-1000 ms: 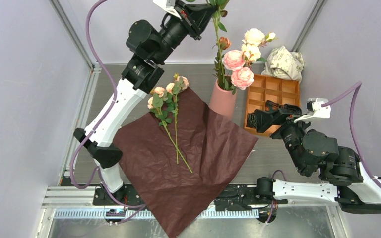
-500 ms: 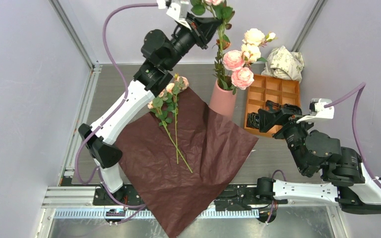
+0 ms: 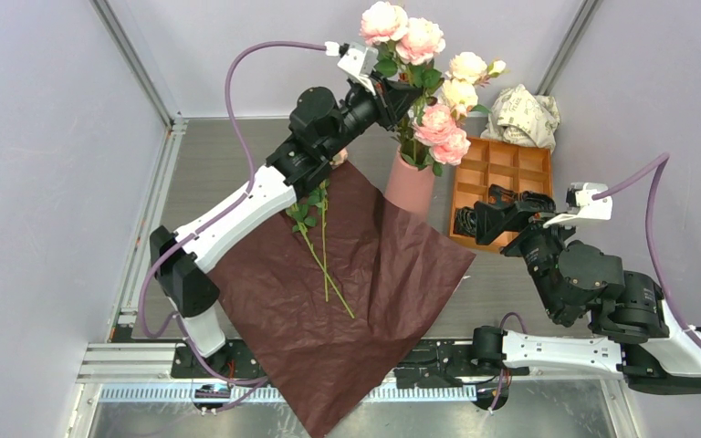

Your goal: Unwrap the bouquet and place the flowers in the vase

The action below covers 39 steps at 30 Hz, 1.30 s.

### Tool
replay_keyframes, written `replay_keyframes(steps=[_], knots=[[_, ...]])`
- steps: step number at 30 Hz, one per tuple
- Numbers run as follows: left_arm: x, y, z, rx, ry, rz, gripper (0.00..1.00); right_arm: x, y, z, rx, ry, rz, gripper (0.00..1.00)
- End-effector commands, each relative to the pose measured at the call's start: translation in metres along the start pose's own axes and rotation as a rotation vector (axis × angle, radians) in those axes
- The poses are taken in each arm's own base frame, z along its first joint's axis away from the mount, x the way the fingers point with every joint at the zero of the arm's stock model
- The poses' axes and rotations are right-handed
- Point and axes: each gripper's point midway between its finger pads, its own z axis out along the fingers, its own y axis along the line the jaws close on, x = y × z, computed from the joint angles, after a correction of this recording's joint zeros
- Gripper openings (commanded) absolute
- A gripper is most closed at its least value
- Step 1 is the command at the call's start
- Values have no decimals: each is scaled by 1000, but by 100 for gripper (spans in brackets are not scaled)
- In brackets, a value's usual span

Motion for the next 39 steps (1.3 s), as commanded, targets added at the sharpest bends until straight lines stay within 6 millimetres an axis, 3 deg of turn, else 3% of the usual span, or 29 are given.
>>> replay_keyframes(steps=[1,7,12,16,28,31,36,39], knots=[[-49,-16,-14,16,-109,9,11,-5,2,1,4,-16,20,92],[-38,-9,-18,-27,-78,7,35,0,8,2,-9,-7,20,92],[-44,-10,-23,-40,-62,38,57,3,10,3,-13,-2,21,92],[-51,-11,-30,-56,-49,63,67,6,14,4,-17,3,19,92],[-95,-14,-71,-132,-76,97,74,14,29,8,-40,22,-4,93],[-96,-12,-76,-142,-72,113,74,14,33,9,-43,26,-16,93],[-81,-9,-73,-144,-27,114,71,14,39,10,-53,24,-13,93],[-89,-10,-83,-156,-41,110,70,15,43,12,-60,29,-29,93]])
